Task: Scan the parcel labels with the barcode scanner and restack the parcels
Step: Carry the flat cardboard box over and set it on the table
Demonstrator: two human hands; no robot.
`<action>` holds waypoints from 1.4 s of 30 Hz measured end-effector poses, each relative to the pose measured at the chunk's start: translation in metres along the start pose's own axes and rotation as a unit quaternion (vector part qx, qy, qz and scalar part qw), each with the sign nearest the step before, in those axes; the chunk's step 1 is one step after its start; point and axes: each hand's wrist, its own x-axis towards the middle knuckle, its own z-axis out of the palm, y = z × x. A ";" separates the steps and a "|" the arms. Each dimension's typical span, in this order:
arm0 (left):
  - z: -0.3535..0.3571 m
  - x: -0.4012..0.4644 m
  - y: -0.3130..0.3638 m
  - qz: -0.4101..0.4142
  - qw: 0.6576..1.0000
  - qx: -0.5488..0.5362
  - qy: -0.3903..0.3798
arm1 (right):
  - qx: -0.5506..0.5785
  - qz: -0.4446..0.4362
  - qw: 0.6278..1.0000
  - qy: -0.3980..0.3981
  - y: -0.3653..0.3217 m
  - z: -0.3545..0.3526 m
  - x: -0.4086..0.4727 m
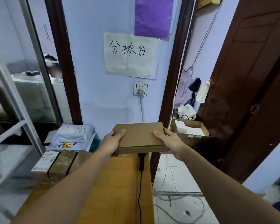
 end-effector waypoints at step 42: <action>-0.049 0.293 -0.226 -0.157 0.976 0.088 0.122 | -0.225 0.044 0.971 0.066 0.251 0.118 0.341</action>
